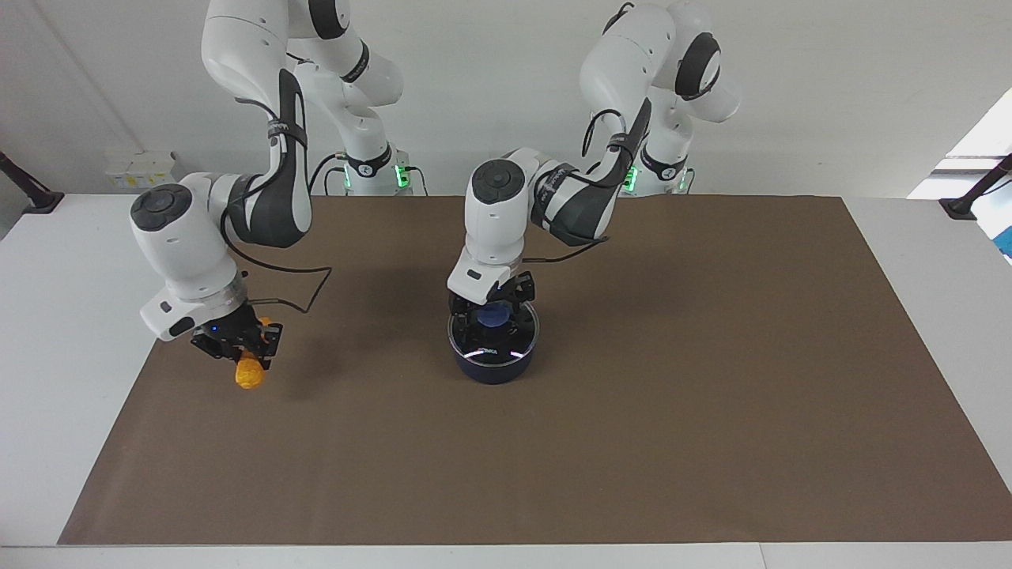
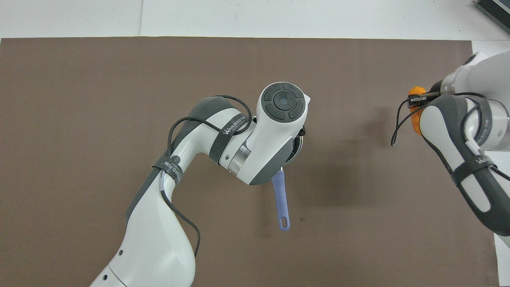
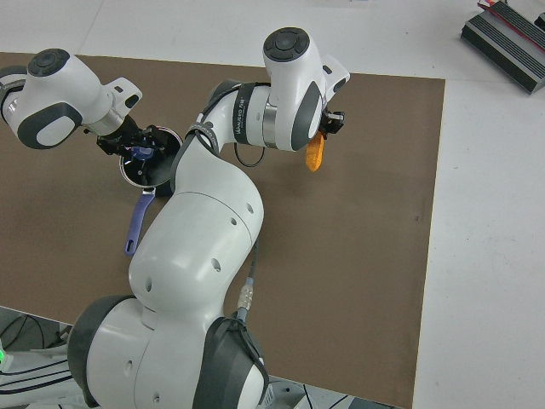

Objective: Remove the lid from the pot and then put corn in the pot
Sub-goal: 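Grasp the lid with the left gripper while the right gripper grasps the corn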

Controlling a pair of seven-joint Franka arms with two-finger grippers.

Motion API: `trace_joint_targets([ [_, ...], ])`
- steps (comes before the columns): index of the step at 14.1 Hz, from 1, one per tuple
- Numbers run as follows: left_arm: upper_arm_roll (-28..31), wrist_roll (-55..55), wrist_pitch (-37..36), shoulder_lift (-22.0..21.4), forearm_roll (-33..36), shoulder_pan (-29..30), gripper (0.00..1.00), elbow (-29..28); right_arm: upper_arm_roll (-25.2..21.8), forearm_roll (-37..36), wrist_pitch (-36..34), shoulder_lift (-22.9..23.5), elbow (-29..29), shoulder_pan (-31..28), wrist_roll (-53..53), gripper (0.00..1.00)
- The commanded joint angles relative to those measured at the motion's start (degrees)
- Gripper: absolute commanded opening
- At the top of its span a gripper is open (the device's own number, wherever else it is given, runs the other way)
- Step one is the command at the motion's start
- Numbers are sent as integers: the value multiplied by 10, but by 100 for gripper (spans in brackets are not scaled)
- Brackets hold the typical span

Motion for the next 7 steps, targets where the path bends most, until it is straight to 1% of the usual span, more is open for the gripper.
trace_joint_targets([
  [1,12,-8,-19,8,6,-10,100,24,2,4,-37,-37,-7,-1,-20,0],
  [2,11,-8,-19,7,11,-10,100,24,2,5,-44,-42,-6,-1,-20,0],
  [3,10,-7,-21,7,20,-10,90,24,2,5,-48,-45,-6,-1,-20,0],
  [5,9,-7,-22,6,21,-10,27,24,2,5,-49,-48,-6,-1,-19,0],
  [6,8,-7,-22,6,22,-10,0,24,3,6,-49,-49,-7,-1,-18,0],
  [7,7,-6,-23,6,21,-10,0,24,4,10,-56,-52,-6,1,-17,0],
])
